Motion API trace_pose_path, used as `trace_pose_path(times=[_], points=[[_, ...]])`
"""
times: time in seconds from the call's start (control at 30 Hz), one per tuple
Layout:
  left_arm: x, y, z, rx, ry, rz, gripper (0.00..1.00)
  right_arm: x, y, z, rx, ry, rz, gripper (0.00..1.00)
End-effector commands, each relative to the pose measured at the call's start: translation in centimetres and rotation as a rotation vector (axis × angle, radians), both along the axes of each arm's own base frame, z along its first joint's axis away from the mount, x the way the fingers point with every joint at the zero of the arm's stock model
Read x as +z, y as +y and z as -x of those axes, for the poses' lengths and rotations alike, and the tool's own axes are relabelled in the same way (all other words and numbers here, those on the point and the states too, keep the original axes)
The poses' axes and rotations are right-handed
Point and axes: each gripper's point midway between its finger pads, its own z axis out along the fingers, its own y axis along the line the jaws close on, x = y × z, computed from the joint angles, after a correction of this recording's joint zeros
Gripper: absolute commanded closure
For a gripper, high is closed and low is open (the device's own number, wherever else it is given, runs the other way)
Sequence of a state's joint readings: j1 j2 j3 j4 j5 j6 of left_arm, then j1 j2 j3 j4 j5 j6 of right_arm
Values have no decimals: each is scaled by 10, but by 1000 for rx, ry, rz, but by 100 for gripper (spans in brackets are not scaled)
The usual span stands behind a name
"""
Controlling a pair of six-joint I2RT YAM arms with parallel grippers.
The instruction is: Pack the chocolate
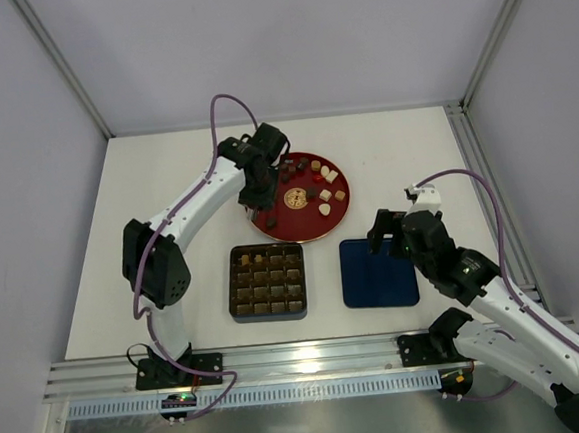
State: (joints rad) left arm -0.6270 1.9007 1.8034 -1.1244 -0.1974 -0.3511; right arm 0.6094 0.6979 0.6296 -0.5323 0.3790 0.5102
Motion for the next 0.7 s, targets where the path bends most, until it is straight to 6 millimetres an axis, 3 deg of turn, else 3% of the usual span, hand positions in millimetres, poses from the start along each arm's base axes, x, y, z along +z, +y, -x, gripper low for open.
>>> trace_pose_path(times=[0.0,0.27,0.67], points=[[21,-10,-15,-19,-73,58,63,6,-1,-1,-4,-25,-1,0],[24,-11,-14,-17,-79,67,63,7,1,-2,0,-26,-6,0],[12,-15,-20,-7,-64,65,63,7,-3,0,-6,-27,3,0]])
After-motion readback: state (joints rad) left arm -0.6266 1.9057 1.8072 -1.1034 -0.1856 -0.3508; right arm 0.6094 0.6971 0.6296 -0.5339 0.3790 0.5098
